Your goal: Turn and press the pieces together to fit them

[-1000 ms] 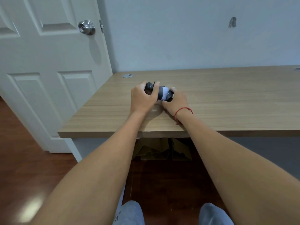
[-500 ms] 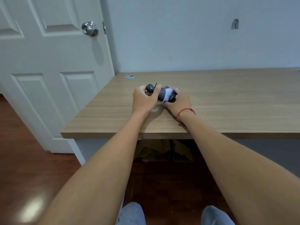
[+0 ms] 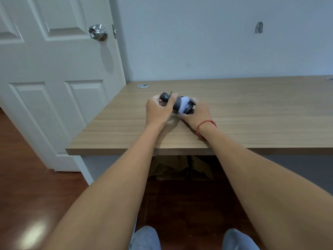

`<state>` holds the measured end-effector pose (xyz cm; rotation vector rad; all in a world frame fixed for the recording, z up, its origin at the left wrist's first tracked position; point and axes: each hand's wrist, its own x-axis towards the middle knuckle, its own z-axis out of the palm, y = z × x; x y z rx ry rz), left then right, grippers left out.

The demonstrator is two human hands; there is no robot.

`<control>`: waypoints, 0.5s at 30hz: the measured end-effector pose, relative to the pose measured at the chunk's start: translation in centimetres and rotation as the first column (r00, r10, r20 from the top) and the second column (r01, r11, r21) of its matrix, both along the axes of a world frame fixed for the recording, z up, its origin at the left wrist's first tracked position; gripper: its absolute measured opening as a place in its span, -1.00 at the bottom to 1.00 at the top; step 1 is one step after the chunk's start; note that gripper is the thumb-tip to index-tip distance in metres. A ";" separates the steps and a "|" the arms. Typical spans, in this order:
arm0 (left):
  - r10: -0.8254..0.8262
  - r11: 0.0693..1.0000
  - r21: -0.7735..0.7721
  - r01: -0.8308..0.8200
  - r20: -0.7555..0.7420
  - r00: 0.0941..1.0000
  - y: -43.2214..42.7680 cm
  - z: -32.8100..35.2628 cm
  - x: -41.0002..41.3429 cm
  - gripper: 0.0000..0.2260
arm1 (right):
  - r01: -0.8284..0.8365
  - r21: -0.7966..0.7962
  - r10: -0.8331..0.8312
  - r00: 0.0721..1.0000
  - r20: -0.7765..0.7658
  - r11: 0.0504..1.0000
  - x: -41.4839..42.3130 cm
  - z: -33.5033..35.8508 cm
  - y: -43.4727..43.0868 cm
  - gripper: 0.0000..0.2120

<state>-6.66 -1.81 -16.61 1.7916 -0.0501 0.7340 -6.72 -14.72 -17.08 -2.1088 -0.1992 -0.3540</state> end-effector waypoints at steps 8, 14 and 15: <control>0.325 0.946 0.019 -0.325 -0.062 0.944 1.2 -0.7 1.4 -0.65 | -0.096 -0.053 0.099 0.994 0.052 0.994 -0.6 0.0 0.2 -0.39; 0.155 0.983 0.077 -0.168 0.147 0.977 0.0 0.2 0.0 -0.67 | -0.085 -0.047 0.090 0.990 0.111 0.995 -0.2 -0.1 0.2 -0.40; 0.169 0.981 0.066 -0.180 0.151 0.974 0.0 0.1 0.1 -0.68 | -0.096 -0.048 0.101 0.987 0.125 0.994 -0.1 -0.1 0.3 -0.41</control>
